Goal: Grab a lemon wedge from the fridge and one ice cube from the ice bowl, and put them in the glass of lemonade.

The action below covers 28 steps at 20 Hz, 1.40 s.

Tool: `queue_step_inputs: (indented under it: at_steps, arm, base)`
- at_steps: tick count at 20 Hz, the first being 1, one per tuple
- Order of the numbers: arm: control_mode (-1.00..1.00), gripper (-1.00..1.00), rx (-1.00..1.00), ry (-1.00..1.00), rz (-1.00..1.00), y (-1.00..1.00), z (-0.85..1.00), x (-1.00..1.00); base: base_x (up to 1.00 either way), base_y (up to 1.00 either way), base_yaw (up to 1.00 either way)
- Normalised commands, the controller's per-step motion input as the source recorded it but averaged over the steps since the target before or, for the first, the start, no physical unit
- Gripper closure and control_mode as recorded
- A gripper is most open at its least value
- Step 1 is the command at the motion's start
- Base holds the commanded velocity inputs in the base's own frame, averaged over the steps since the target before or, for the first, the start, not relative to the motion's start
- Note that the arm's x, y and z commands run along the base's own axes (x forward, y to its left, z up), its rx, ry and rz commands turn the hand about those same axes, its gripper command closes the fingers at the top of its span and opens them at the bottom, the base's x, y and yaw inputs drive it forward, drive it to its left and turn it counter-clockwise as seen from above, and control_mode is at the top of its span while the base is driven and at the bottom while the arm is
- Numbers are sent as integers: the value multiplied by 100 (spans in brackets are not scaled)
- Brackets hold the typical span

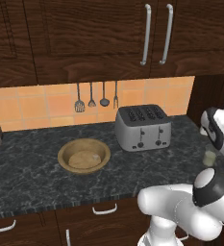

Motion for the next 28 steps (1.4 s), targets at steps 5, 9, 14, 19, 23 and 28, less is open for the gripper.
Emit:
queue_step_inputs:
  at_steps: [5, 9, 14, 19, 23, 28]
  arm:
    - [-100, 100, 0, 0, 0, 0, 0, 17]
    - [-100, 100, 0, 0, 0, -2, 0, 20]
    - [-100, 100, 0, 0, 0, -21, -25, 41]
    - [-100, 100, 0, 0, 0, -26, -16, 3]
    - [-100, 100, 0, -6, 0, -4, 0, -29]
    - [-100, 100, 0, -3, 0, 13, 0, -5]
  base:
    - [0, 0, 0]
    - [0, 0, 0]
    - [0, 0, 0]
    - [0, 0, 0]
    - [0, 0, 0]
    - [0, 0, 0]
